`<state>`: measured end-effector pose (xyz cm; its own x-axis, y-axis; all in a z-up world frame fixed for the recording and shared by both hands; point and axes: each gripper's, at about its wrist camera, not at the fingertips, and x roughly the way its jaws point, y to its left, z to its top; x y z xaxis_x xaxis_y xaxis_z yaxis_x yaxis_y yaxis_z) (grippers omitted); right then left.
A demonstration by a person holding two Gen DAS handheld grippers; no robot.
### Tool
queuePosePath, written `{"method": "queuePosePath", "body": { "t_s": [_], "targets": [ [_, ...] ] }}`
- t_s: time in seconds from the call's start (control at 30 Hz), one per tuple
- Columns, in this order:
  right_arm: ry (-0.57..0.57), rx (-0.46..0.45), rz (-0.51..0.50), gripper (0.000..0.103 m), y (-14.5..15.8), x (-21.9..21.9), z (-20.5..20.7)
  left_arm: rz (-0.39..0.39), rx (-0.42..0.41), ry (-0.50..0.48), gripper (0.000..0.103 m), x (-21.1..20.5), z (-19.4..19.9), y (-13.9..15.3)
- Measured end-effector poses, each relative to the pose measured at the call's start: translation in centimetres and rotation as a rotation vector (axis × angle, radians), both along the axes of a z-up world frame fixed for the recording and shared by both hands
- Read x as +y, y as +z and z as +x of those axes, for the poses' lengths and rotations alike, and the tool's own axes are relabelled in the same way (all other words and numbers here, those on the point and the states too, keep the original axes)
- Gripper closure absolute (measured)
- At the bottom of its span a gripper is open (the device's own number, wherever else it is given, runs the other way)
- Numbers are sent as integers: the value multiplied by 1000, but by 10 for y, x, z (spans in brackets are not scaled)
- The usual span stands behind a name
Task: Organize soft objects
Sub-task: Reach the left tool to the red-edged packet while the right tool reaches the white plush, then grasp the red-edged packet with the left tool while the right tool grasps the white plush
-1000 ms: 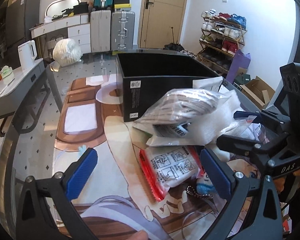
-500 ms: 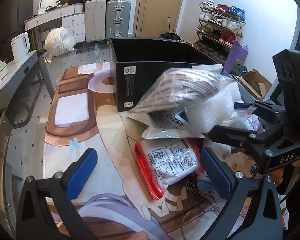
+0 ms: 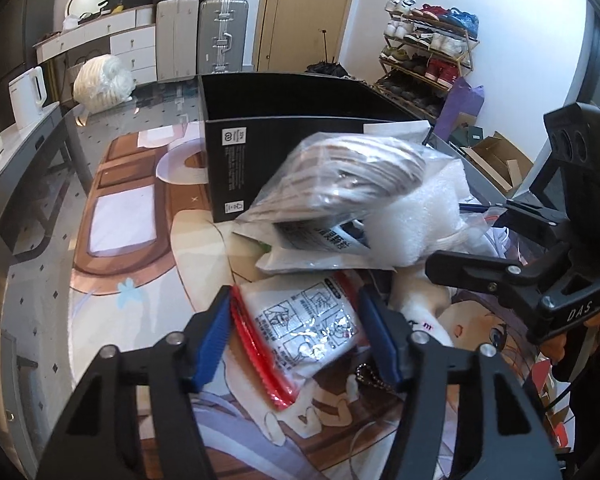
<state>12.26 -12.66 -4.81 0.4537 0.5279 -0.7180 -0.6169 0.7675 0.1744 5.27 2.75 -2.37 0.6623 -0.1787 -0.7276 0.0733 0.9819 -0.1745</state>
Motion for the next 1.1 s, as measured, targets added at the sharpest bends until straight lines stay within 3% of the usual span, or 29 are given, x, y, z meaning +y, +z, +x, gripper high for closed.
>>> {"method": "queuePosePath", "body": {
  "t_s": [0.43, 0.63, 0.67, 0.87, 1.1],
  "targets": [
    [-9, 29, 9, 1, -5, 21, 6, -13, -9, 8, 49, 2, -3, 1],
    [13, 24, 17, 30, -5, 16, 3, -16, -8, 10, 49, 3, -3, 1],
    [21, 29, 30, 39, -4, 14, 2, -16, -9, 11, 49, 3, -3, 1],
    [53, 9, 63, 63, -1, 7, -10, -10, -16, 23, 49, 2, -4, 1],
    [56, -49, 82, 67, 6, -7, -29, -29, -25, 44, 49, 5, -11, 1]
  ]
}}
